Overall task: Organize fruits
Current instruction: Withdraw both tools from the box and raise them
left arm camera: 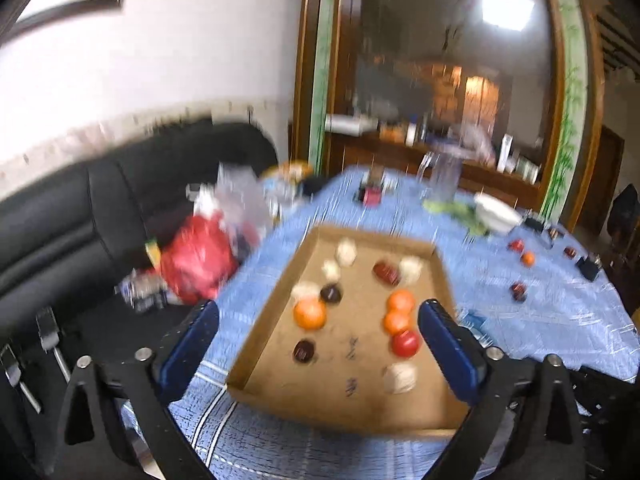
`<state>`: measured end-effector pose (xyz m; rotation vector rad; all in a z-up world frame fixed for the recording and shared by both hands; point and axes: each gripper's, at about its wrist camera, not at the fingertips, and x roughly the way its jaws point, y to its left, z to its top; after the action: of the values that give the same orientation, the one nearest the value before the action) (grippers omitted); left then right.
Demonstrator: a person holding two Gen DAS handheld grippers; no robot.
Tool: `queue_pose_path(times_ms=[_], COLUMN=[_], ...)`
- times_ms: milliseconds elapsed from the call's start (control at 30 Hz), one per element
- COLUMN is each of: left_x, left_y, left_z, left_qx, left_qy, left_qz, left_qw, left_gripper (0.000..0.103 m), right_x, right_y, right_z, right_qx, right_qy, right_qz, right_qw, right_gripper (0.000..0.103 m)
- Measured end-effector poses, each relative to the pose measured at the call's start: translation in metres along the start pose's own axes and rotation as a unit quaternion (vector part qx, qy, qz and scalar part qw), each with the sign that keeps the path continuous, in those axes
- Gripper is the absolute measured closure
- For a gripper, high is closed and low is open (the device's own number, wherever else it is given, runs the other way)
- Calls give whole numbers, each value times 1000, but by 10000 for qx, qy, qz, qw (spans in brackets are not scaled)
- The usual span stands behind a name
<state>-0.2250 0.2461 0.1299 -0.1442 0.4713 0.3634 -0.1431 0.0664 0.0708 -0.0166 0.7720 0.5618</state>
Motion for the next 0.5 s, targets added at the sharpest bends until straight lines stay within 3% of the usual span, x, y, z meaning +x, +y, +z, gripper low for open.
queue_pose_path(times_ms=[133,300,500], left_x=[-21,-24,-17], left_y=[-19,-40,-61], left_z=[2,-7,-19], left_qx=[4,119,358], left_qy=[-141,-48,388], left_qz=[200,482,147], left_qw=[9997,9988,9985], left_gripper=[0,0,0], right_x=[-22,-43,-50], right_y=[-14,-24,-32], right_z=[-6,-16,-25], right_qx=[71,35,7], right_qy=[-192,-403,-446], right_qz=[-175,-329,-494], right_qw=[9996,9986,9978], right_gripper=[50,38,34])
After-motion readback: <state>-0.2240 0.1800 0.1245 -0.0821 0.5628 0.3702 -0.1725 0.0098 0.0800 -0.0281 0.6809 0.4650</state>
